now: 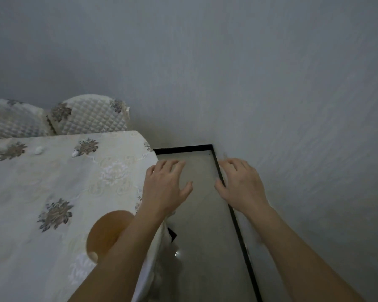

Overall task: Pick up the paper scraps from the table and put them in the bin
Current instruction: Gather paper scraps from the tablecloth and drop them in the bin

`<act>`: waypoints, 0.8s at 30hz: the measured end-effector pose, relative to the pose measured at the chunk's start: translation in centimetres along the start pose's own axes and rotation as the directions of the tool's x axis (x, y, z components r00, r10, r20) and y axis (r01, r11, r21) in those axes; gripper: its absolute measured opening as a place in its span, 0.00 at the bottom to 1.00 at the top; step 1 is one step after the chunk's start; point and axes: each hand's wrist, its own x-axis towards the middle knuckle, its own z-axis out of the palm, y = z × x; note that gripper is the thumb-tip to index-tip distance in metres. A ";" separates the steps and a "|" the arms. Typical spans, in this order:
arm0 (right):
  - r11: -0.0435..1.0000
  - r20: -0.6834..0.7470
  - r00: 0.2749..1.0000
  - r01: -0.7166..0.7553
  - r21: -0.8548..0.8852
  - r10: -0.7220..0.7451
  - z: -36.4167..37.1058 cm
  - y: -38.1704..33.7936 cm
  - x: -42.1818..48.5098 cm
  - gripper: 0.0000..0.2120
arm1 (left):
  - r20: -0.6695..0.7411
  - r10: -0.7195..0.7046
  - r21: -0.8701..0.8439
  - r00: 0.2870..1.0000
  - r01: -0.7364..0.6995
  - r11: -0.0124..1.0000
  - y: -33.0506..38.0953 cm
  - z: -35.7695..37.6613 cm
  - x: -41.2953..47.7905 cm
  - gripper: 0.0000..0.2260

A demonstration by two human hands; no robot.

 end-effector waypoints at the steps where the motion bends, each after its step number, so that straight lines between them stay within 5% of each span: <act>1: 1.000 -0.004 1.000 -0.006 0.000 0.006 0.1 0.1 0.0 0.23 | 0.005 0.011 0.000 1.000 -0.011 1.000 -0.1 0.2 0.3 0.27; 12: 0.999 -0.001 0.999 -0.049 0.010 0.049 2.4 1.6 2.8 0.24 | 0.030 0.063 0.011 0.998 -0.063 0.998 -0.7 3.0 4.6 0.26; 24: 0.993 0.042 0.999 0.020 0.116 -0.025 9.7 7.5 19.2 0.26 | 0.013 -0.052 0.113 0.999 0.050 0.992 -3.2 9.0 19.2 0.26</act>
